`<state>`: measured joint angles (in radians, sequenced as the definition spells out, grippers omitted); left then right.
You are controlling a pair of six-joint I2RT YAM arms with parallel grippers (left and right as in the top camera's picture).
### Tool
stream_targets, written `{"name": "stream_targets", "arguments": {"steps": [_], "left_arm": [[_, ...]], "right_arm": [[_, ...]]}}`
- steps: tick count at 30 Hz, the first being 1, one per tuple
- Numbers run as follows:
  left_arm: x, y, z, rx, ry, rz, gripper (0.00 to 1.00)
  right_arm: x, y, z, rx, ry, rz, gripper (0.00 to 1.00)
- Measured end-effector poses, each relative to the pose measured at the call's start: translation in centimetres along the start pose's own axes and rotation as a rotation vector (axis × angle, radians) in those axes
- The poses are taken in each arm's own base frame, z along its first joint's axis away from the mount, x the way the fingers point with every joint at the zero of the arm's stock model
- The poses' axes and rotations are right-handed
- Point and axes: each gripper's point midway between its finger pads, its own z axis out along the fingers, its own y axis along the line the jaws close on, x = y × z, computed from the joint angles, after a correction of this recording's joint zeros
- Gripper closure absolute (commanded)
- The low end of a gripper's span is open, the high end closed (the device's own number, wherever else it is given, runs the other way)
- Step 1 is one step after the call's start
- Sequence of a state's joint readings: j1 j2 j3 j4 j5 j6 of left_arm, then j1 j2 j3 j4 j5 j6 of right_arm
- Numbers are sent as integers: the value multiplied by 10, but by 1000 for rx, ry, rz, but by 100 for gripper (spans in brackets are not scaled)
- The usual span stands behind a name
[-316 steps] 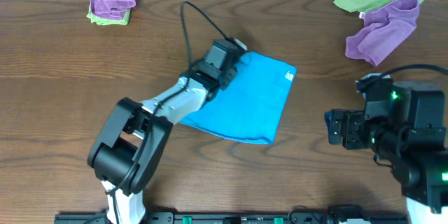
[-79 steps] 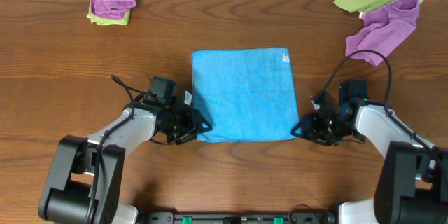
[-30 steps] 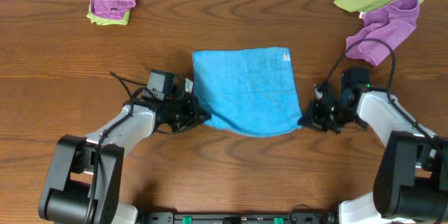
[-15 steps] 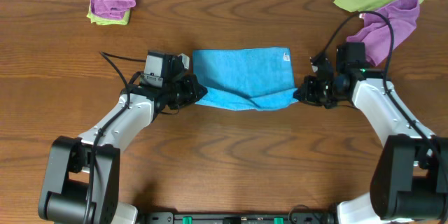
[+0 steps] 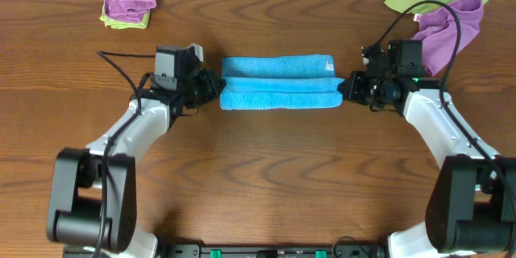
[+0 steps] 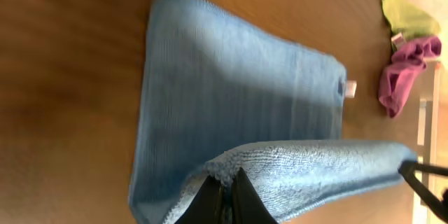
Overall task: Fold the cloth
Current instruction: 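Lift the near edge with both grippers and fold it toward the far edge, then lay the folded edge down and press the strip flat with both grippers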
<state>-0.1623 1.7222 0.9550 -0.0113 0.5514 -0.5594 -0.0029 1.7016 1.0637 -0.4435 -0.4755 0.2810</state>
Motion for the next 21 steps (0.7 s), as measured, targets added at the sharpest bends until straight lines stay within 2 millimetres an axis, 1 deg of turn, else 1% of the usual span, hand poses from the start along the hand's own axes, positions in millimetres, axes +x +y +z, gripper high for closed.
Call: {"name": "stream_targets", "arguments": {"steps": [4, 7, 15, 17, 18, 21], "left_arm": [[-15, 0, 13, 6, -2, 7, 94], [-25, -1, 25, 11, 4, 9, 94], [-62, -9, 55, 28, -8, 34, 94], [-68, -8, 61, 26, -8, 41, 94], [-71, -7, 64, 25, -7, 41, 94], [-82, -3, 70, 19, -5, 32, 94]], "right_arm": [[-17, 7, 8, -9, -14, -16, 98], [-31, 5, 20, -7, -8, -5, 98], [-62, -3, 52, -3, -3, 14, 98], [-69, -4, 57, -3, -7, 14, 99], [-75, -3, 60, -3, -15, 13, 99], [-88, -3, 64, 0, -26, 18, 99]]}}
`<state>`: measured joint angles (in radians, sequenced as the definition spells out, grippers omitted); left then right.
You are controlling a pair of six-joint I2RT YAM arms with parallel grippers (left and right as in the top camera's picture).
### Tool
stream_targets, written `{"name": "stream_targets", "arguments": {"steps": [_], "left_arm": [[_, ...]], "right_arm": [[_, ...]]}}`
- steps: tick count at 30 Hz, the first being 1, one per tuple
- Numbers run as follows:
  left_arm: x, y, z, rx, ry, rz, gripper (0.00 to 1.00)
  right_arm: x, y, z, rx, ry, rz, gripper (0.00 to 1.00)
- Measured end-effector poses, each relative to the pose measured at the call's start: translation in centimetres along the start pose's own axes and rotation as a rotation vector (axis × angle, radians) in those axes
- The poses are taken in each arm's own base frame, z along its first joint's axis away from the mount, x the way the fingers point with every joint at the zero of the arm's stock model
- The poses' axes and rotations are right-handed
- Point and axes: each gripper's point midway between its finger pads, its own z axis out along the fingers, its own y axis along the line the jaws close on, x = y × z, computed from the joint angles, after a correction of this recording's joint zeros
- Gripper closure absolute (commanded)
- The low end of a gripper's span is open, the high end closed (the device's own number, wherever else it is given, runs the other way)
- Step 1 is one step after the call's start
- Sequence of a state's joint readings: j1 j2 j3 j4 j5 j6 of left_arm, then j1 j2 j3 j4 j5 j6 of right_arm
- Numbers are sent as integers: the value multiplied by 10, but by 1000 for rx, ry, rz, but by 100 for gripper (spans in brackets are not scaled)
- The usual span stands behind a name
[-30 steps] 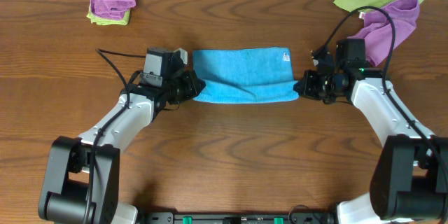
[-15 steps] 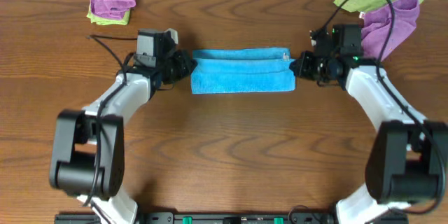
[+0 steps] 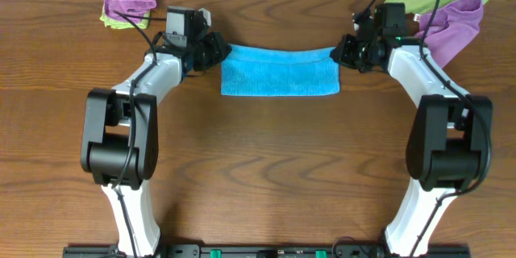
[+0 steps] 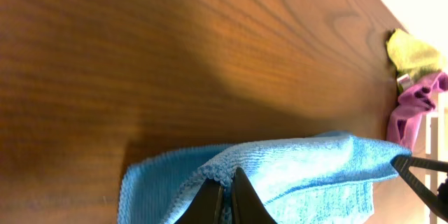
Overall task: Fold the cloth
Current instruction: 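Lay the folded edge down and press the strip flat with both grippers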
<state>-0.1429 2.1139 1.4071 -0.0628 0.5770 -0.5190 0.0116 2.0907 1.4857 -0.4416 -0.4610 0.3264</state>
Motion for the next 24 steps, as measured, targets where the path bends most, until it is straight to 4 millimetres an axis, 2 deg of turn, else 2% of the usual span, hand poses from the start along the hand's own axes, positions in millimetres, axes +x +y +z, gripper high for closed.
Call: {"name": "stream_targets", "arguments": {"steps": [3, 5, 13, 17, 20, 21, 22, 24], "left_arm": [[-2, 6, -1, -7, 17, -14, 94], [2, 9, -3, -6, 40, -19, 94], [48, 22, -13, -43, 235, -80, 94], [58, 26, -16, -57, 278, -78, 94], [59, 26, -16, -55, 281, -70, 94], [59, 26, -16, -54, 281, -67, 77], [59, 26, -16, -53, 281, -59, 67], [58, 25, -16, -50, 279, -46, 49]], "right_arm": [[0, 0, 0, 8, 16, 13, 98], [8, 0, -2, 12, 54, 35, 99], [47, -6, -10, 46, 218, 94, 98], [58, -10, -14, 69, 263, 102, 98], [62, -14, -15, 92, 276, 99, 97], [63, -15, -15, 98, 280, 96, 68], [63, -16, -15, 103, 281, 95, 56], [63, -17, -16, 109, 281, 90, 42]]}}
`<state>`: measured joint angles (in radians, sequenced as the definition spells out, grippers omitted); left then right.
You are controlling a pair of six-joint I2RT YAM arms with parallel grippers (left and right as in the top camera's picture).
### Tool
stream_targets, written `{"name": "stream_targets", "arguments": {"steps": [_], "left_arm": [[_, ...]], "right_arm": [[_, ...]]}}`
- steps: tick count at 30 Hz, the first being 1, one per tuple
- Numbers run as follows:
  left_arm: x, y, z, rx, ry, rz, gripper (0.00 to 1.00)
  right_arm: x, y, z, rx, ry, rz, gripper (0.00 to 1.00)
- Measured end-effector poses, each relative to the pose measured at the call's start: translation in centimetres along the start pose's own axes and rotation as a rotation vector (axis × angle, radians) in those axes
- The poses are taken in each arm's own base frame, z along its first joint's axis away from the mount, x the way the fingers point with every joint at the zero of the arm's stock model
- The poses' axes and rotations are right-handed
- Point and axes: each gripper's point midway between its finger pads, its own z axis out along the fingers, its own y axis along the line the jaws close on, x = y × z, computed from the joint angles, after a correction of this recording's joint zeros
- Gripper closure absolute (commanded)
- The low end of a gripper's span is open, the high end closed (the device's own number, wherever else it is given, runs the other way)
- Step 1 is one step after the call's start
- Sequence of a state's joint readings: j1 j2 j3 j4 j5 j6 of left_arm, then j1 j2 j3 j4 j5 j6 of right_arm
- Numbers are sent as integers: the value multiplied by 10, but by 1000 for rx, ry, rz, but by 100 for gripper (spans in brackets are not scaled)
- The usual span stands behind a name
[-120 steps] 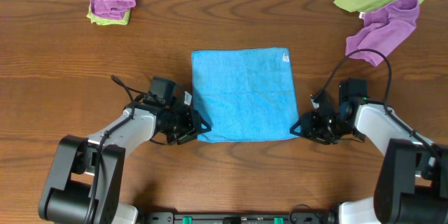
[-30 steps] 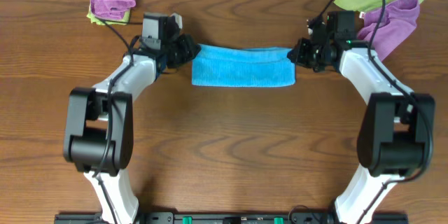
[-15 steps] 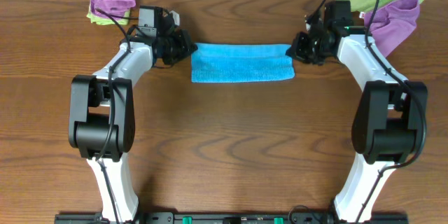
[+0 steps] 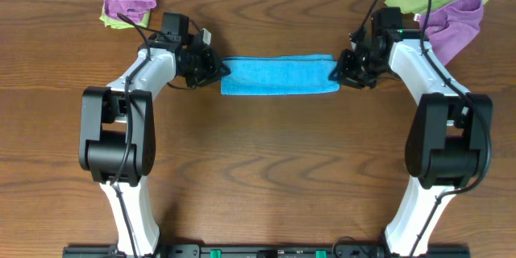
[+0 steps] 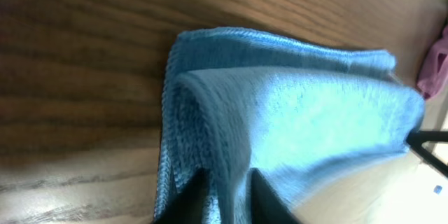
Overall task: Fold the cloth
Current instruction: 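Lay the folded edge down and press the strip flat with both grippers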
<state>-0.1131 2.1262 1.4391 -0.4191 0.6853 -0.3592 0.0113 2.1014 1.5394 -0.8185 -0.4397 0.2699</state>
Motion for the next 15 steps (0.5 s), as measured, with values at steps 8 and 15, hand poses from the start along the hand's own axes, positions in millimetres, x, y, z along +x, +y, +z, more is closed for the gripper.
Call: {"name": "stream_targets", "arguments": {"steps": [8, 15], "left_arm": [[-9, -15, -18, -22, 17, 51, 50], [-44, -40, -50, -114, -68, 200, 94]], "right_arm": [[-7, 2, -11, 13, -11, -37, 98], [-41, 14, -47, 70, -111, -100, 98]]}}
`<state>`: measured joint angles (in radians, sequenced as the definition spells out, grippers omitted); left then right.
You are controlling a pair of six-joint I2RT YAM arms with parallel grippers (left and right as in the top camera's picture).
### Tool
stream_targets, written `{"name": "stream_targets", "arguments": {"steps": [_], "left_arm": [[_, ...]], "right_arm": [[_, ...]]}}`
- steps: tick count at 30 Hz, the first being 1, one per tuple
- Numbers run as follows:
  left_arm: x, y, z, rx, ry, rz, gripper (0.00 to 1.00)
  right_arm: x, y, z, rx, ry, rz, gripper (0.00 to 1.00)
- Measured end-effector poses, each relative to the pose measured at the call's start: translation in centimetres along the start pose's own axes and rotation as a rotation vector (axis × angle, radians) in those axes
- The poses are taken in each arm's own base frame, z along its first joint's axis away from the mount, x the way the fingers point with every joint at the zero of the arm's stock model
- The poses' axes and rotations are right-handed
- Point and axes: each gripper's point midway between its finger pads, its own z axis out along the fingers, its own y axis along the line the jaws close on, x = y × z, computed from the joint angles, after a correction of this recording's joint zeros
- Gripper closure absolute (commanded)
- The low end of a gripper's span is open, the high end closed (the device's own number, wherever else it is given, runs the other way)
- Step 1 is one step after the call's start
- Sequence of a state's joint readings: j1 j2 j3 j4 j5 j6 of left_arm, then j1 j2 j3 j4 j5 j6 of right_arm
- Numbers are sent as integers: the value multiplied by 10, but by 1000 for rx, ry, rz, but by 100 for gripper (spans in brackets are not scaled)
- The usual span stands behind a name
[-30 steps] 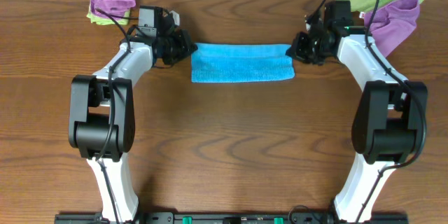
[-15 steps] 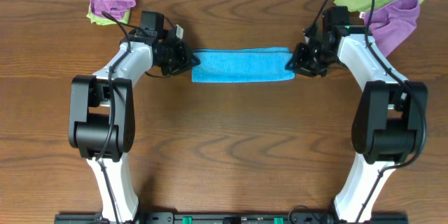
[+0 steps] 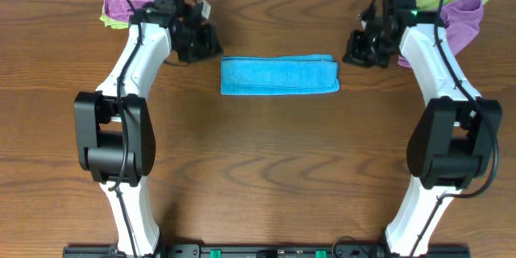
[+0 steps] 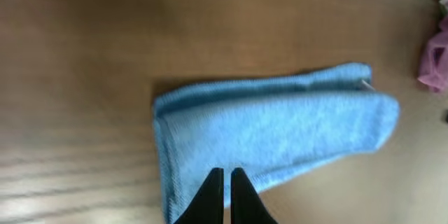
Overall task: Fold the cloth
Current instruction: 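Lay the folded edge down and press the strip flat with both grippers, then grasp the strip's right end with the right gripper, fold it leftward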
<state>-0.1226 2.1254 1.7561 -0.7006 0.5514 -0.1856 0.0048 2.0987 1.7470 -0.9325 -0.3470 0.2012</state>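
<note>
The blue cloth point(image 3: 280, 76) lies flat on the table as a long narrow folded strip, its layers stacked. From the left wrist it shows as a blue band point(image 4: 273, 129) below the fingers. My left gripper point(image 3: 212, 47) hangs off the strip's left end, toward the far side; its jaws point(image 4: 224, 176) are shut with nothing between them. My right gripper point(image 3: 350, 53) is just off the strip's right end, apart from it. The overhead view does not show how its jaws stand.
A purple cloth on a green one lies at the far left corner, right behind my left arm. A loose purple cloth point(image 3: 453, 26) and a green cloth lie at the far right, beside my right arm. Dark cables trail from both wrists.
My left jaws stood open at the cloth's left end; now they are shut and empty, higher and farther back. The right gripper has also drawn away from the right end. The strip stays folded.
Both grippers held the cloth's near edge lifted over its front half. Then that edge was at the far edge, still held. Then the cloth lay doubled with my left jaws open at its end. Now both grippers are clear of the folded strip.
</note>
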Motion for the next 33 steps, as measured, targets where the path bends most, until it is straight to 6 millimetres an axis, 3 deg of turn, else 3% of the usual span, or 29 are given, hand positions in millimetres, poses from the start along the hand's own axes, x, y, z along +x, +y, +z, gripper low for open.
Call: {"name": "stream_targets", "arguments": {"steps": [4, 8, 11, 14, 17, 23, 33], "left_arm": [[6, 2, 7, -109, 5, 43, 94], [17, -10, 23, -232, 6, 141, 94], [29, -19, 33, -312, 14, 204, 94], [27, -20, 34, -353, -4, 227, 94], [25, -12, 36, -379, -19, 227, 94], [46, 11, 50, -416, 24, 213, 94], [67, 29, 68, -418, 42, 201, 94]], "right_arm": [[3, 9, 7, 81, -5, -61, 98], [9, 26, 17, 152, -10, -136, 98], [14, 29, 28, 194, 2, -162, 99], [15, 23, 33, 219, 11, -161, 98], [14, 20, 33, 232, 7, -160, 98], [11, 18, 33, 244, -5, -162, 99], [12, 13, 31, 257, 2, -153, 98]]}}
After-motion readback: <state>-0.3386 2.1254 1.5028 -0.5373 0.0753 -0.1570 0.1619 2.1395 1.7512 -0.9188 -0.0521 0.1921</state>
